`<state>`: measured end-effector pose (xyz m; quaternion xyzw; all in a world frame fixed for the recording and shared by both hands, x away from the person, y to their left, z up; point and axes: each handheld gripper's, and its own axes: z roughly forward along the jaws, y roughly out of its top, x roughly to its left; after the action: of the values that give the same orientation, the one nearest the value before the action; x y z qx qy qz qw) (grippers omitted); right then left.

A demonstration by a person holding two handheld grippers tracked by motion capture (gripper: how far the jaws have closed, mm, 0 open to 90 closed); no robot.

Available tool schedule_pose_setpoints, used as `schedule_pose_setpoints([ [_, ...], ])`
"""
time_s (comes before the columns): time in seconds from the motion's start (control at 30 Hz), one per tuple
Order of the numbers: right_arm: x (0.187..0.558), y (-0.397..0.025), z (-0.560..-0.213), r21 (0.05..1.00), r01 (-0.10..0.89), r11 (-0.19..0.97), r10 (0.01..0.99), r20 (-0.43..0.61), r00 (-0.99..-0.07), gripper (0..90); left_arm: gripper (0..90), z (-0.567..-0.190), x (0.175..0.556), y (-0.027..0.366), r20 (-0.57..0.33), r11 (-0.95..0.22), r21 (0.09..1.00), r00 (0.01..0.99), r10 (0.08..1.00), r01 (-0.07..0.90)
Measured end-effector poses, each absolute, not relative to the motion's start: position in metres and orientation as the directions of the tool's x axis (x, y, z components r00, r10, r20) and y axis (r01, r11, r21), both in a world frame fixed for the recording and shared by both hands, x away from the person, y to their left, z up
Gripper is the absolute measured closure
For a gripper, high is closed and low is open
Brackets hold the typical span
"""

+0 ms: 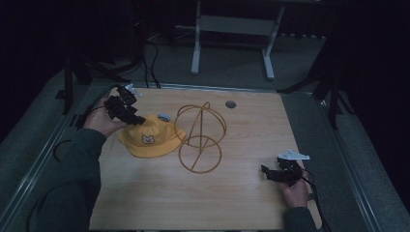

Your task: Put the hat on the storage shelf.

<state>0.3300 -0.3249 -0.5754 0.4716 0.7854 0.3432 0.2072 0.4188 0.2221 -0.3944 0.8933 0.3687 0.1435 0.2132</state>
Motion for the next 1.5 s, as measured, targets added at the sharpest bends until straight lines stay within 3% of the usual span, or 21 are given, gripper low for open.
schedule_pose_setpoints([
  [0.4, 0.330, -0.325, -0.575, 0.735, 0.599, 0.320, 0.883, -0.002, -0.469, 19.2, 39.7, -0.405, 0.436, 0.212, 0.095, -0.647, 0.476, 0.697, 0.711, 0.596],
  [0.73, 0.330, -0.325, -0.575, 0.735, 0.599, 0.319, 0.883, -0.002, -0.469, 19.2, 37.5, -0.428, 0.452, 0.203, 0.087, -0.679, 0.408, 0.714, 0.695, 0.610],
  [0.9, 0.330, -0.325, -0.575, 0.735, 0.598, 0.320, 0.883, -0.002, -0.469, 19.2, 46.9, -0.442, 0.455, 0.195, 0.130, -0.713, 0.348, 0.722, 0.680, 0.609],
  [1.17, 0.330, -0.325, -0.575, 0.735, 0.598, 0.320, 0.883, -0.002, -0.469, 19.2, 74.7, -0.443, 0.449, 0.195, 0.190, -0.770, 0.299, 0.756, 0.626, 0.563],
  [1.5, 0.330, -0.325, -0.575, 0.735, 0.598, 0.321, 0.883, -0.003, -0.470, 19.2, 78.5, -0.431, 0.440, 0.206, 0.138, -0.770, 0.280, 0.770, 0.623, 0.573],
])
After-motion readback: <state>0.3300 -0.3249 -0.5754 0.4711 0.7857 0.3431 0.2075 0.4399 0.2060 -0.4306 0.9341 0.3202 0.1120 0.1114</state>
